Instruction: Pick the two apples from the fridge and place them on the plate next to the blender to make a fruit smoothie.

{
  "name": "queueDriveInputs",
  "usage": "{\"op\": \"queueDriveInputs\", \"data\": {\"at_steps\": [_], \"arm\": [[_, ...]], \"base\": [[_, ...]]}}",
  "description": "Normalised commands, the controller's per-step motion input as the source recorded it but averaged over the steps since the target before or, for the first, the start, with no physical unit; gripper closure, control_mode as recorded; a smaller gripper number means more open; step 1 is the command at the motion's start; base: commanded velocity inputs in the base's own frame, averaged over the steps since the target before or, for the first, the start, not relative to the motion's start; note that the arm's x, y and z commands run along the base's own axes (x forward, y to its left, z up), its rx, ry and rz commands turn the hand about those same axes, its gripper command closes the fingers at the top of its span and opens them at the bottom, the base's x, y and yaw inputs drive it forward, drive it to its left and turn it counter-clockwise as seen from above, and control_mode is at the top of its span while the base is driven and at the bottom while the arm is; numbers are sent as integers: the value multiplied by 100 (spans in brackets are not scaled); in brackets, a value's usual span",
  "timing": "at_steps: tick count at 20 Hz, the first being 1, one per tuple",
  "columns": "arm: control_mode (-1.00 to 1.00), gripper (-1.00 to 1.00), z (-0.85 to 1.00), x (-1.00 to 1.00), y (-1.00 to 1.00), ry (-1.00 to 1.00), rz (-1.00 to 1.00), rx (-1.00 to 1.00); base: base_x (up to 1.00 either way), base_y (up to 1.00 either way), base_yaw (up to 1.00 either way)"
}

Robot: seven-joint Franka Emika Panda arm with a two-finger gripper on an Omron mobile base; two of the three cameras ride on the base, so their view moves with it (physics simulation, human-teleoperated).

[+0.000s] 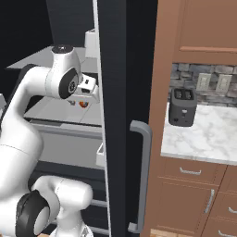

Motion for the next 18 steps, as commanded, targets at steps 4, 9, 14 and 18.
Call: {"op": "queueDriveInputs", "data": {"at_steps": [4,9,14,18], "arm": [[-100,-100,-12,-3,35,-18,-3,-4],[-100,-100,-74,36,93,-17,-3,-4],[-100,-100,-57,28,28,3,6,-11],[-100,-100,-16,78,35,2,0,-2]], "base": [[0,0,0],[0,0,0],[0,0,0],[0,0,0]]}}
